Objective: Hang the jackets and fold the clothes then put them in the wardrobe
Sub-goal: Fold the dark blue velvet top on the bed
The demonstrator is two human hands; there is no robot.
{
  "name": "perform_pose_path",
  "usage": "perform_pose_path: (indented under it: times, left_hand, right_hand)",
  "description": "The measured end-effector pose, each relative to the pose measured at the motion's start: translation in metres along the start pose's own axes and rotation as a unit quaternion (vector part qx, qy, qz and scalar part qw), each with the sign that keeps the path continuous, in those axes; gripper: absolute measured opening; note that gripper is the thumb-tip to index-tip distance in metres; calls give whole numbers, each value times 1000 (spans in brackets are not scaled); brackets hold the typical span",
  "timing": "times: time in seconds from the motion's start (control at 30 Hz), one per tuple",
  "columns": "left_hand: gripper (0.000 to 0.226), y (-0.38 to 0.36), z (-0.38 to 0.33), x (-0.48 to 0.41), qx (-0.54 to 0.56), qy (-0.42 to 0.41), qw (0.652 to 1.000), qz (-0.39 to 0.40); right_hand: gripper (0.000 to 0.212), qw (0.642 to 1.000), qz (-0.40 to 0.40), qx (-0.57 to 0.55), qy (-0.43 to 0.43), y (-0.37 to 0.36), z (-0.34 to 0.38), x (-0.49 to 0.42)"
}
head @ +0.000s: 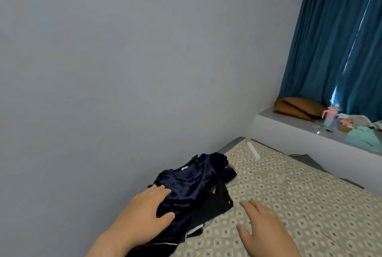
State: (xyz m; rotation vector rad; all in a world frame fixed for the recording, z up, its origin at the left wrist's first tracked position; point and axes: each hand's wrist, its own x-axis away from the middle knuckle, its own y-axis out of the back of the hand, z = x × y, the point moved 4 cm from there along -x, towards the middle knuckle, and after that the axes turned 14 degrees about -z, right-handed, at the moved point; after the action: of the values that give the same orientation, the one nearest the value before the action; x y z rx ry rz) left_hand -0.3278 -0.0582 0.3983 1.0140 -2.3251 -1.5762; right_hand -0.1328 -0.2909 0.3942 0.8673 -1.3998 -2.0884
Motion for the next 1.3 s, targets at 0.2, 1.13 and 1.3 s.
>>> perform_pose_path:
  times: [0.2, 1.13, 1.3]
  left_hand:
    - [74, -24, 51, -79, -7, -1, 1000, 9]
    - [65, -187, 204, -150, 75, 212, 969, 107]
    - [65, -266, 229, -203, 70, 224, 968, 89]
  right_hand:
    - [57, 999, 1, 37, 6, -25, 12, -70]
    - [54, 989, 142, -8, 34, -257, -20, -234]
    - [65, 983, 168, -39, 61, -359, -48, -289]
